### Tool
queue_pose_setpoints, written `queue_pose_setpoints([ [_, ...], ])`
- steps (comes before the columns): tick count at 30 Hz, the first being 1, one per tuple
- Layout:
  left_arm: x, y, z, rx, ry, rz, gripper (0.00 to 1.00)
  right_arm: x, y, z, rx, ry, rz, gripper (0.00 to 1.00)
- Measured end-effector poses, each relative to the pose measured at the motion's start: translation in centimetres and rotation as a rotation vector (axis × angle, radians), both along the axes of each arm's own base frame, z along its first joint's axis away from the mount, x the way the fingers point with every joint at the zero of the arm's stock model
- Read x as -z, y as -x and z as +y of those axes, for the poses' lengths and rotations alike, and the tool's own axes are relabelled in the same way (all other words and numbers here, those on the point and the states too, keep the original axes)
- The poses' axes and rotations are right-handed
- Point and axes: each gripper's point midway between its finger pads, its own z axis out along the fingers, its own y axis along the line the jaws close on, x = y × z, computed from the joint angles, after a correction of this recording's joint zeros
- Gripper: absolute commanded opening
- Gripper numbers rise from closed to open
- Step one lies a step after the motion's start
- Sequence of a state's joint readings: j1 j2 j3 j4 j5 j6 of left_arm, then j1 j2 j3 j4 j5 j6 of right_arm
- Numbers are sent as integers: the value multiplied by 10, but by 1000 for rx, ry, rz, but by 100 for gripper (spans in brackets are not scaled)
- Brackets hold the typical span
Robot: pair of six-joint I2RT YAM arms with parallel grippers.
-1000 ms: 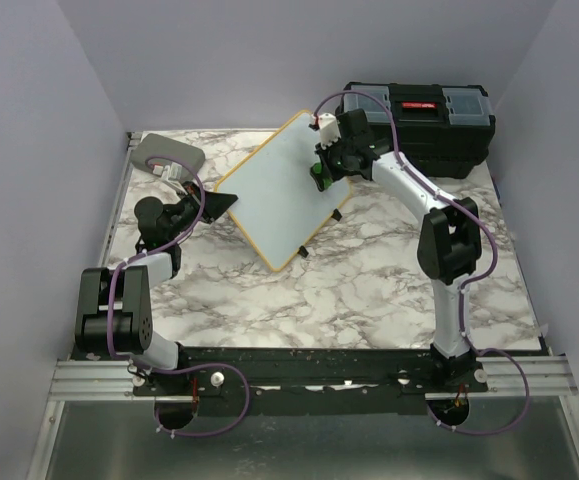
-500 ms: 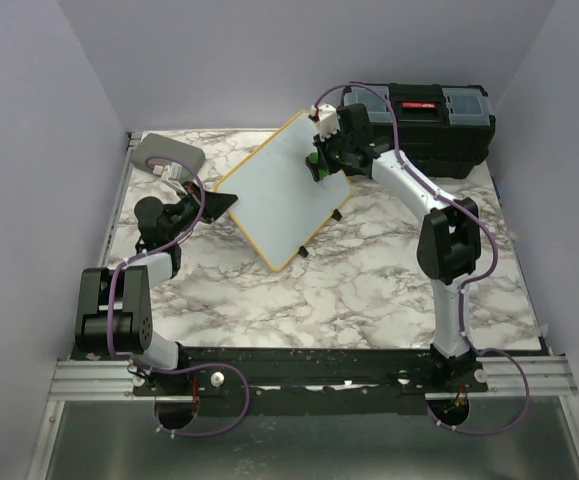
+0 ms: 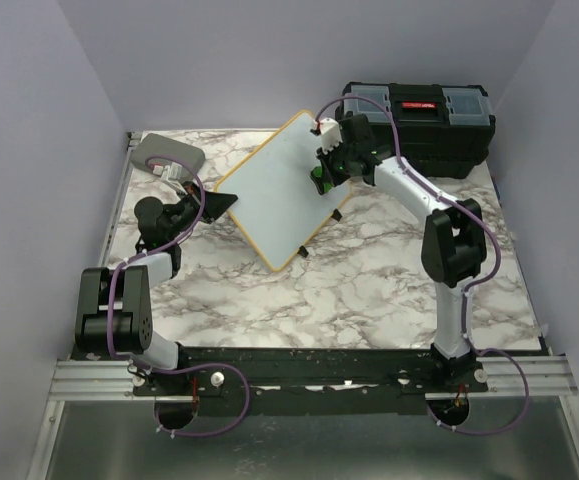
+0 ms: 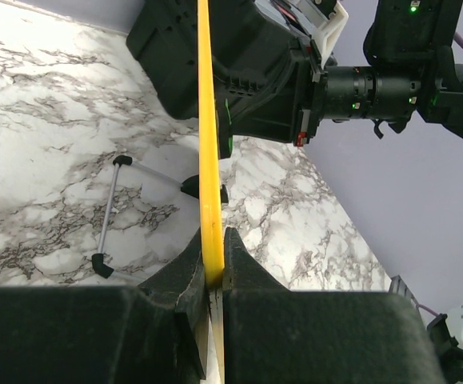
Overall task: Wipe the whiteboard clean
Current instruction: Erase the whiteboard at the whiteboard stand.
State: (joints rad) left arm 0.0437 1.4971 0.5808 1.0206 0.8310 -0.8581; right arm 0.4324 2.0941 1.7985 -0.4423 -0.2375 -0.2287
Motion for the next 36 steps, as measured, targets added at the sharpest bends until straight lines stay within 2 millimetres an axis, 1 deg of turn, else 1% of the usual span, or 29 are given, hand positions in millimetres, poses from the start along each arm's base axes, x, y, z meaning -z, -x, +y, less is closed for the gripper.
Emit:
queue_pose_setpoints([
  [4,0,0,0,0,0,0,0,-6,-3,3,2,-10,2,1],
  [9,0,0,0,0,0,1,0,-31,-19,13,15,-61,-46,1],
  [14,0,0,0,0,0,2,0,-46,-36,18,60,-84,-81,1],
  [18,1,0,0,-2,0,3,0,-45,-45,12,133,-72,-85,1],
  [25,1,0,0,-1,1,5,0,-45,-47,7,197,-40,-83,1],
  [30,1,0,0,-1,1,5,0,-42,-51,-2,248,-4,-90,1],
  [33,1,0,0,-1,1,4,0,-41,-50,-4,252,2,-87,1],
  [36,1,0,0,0,1,5,0,-41,-46,2,206,-6,-70,0],
])
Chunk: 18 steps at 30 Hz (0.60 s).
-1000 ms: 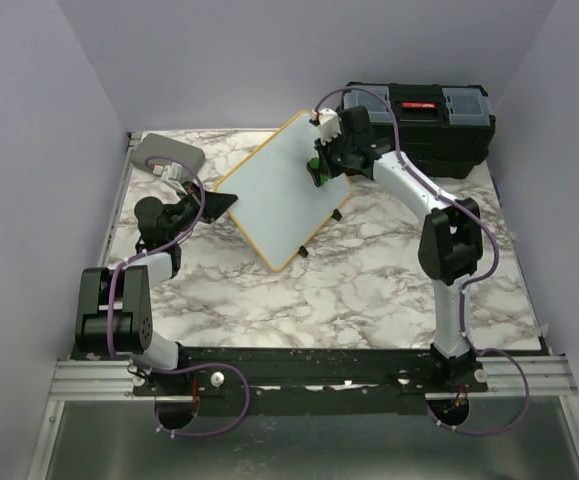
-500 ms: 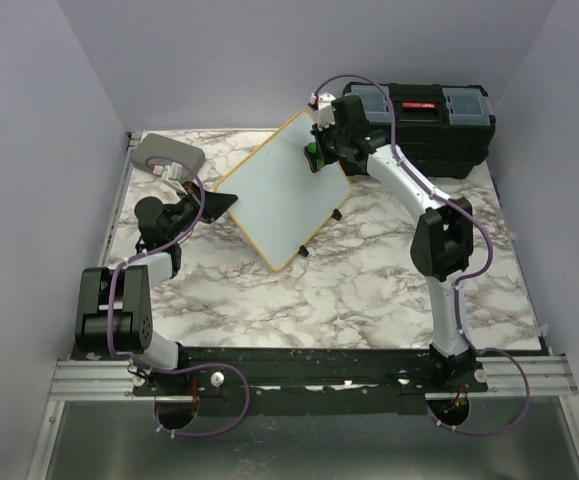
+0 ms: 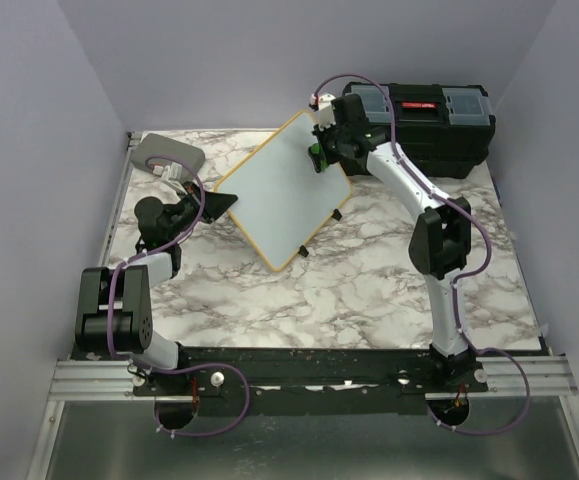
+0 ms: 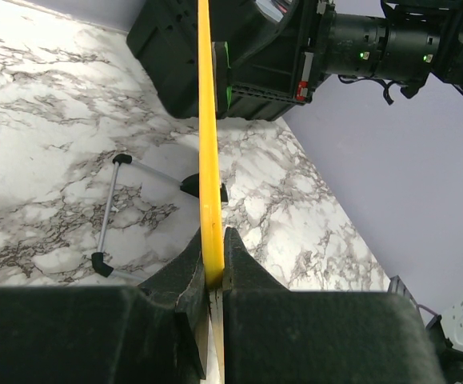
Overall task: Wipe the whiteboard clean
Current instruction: Erase the whiteboard at the whiteboard stand.
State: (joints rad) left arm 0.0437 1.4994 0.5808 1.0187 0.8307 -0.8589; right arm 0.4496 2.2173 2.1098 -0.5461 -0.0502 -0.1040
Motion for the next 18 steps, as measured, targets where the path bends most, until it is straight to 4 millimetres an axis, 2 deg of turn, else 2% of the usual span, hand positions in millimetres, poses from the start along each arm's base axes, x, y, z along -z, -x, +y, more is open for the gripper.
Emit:
queue_pose_setpoints([
  [6,0,0,0,0,0,0,0,6,17,13,-184,-55,94,1],
  [9,0,0,0,0,0,0,0,9,24,16,-222,-67,120,1],
  [18,0,0,0,-2,0,2,0,14,8,-3,-20,21,69,1],
])
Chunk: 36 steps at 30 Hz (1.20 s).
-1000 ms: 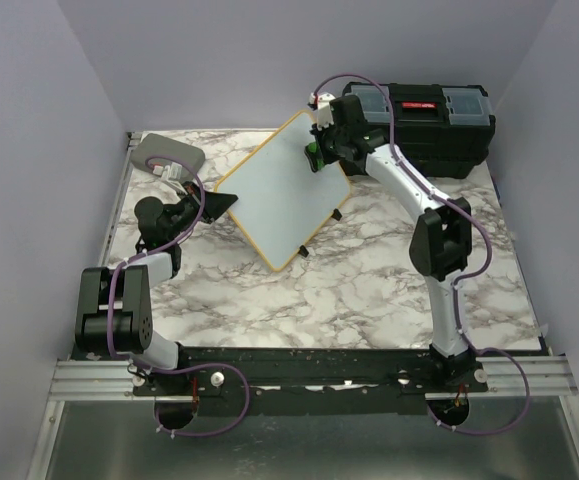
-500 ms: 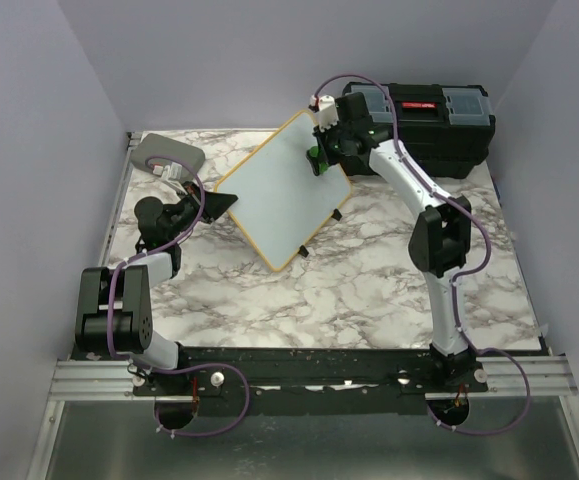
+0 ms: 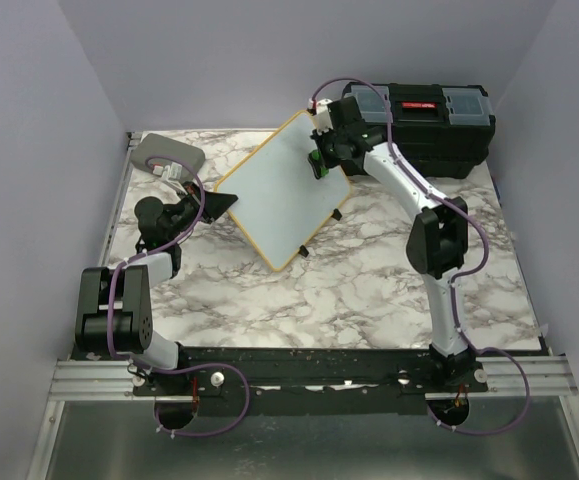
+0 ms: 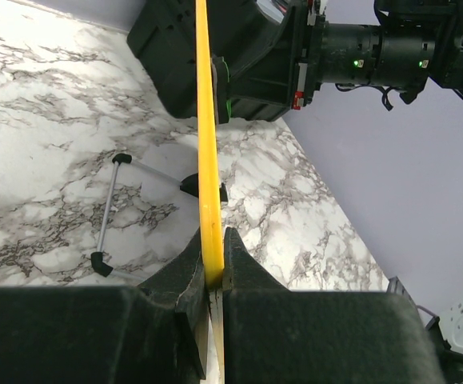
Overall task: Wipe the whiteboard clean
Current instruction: Erase the whiteboard at the whiteboard stand.
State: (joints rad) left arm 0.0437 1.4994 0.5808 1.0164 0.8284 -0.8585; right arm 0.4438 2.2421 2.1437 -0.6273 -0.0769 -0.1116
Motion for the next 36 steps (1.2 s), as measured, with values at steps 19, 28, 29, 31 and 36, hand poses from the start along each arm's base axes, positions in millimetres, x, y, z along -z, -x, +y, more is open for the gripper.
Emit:
queue_pose_setpoints([
  [19,0,0,0,1,1,1,0,9,12,4,-118,-38,35,1],
  [28,0,0,0,1,2,1,0,22,6,-17,1,65,6,1],
  [29,0,0,0,1,1,0,0,21,8,-15,-12,54,9,2],
  [31,-1,0,0,3,1,-2,0,21,11,-11,-37,33,16,6],
  [36,-1,0,0,3,1,-2,0,21,11,-10,-79,-2,28,10],
])
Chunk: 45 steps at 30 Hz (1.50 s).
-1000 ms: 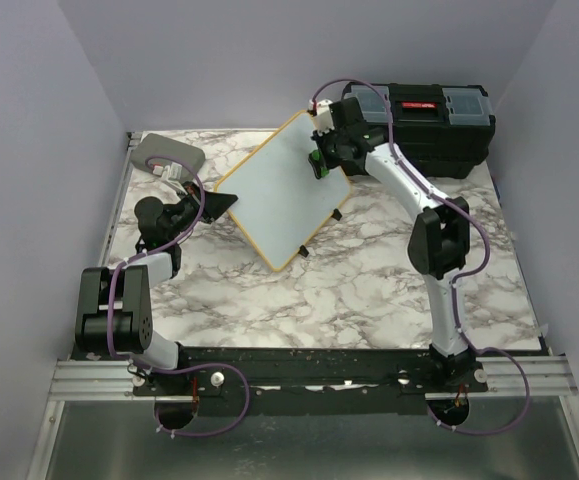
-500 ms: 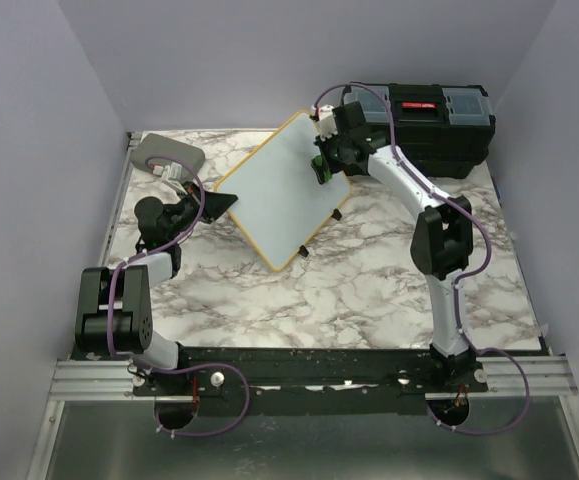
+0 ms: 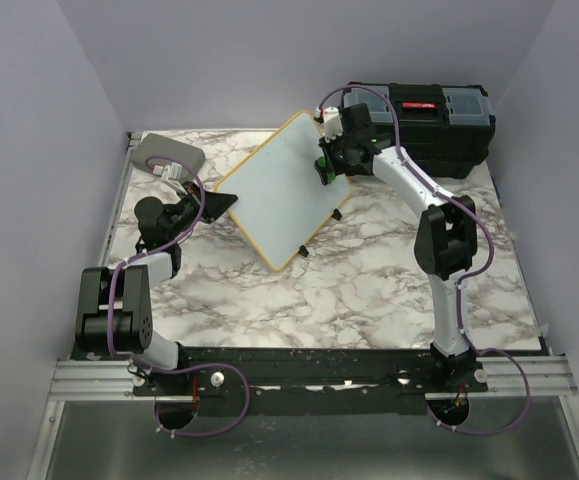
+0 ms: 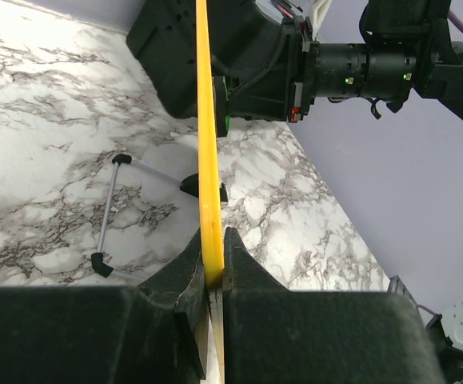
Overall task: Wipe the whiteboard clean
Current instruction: Erase the whiteboard at the whiteboard stand.
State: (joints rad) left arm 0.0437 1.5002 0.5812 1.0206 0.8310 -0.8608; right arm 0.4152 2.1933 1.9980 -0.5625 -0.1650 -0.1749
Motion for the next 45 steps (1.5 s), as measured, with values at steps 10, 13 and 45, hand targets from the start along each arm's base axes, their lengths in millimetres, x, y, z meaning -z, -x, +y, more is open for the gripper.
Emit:
queue_pose_setpoints([
  [10,0,0,0,0,0,0,0,1,4,2,-45,-27,18,6],
  [13,0,0,0,0,0,0,0,2,9,6,-68,-51,43,1],
  [45,0,0,0,0,0,0,0,10,24,10,-111,-103,127,1],
])
